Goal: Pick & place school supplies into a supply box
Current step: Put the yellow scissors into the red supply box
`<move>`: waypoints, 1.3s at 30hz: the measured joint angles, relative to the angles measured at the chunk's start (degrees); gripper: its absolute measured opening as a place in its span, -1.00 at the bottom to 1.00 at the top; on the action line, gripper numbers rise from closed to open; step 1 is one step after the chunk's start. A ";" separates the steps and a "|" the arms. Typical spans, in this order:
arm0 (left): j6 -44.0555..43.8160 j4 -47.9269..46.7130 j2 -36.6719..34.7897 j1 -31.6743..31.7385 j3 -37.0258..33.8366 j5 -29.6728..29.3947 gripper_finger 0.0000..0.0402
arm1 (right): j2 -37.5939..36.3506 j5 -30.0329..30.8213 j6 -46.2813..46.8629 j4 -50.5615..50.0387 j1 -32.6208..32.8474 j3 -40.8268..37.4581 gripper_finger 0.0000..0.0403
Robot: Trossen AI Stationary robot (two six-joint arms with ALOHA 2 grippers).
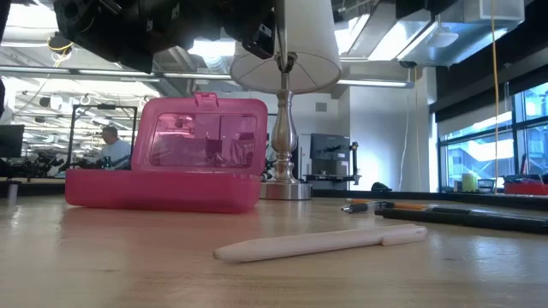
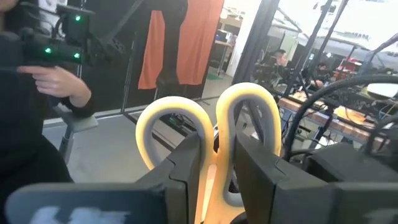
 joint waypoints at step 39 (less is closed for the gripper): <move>1.44 -0.77 0.00 0.01 -0.02 -0.23 -0.87 | -2.27 5.66 6.16 -7.97 -0.22 0.09 -0.12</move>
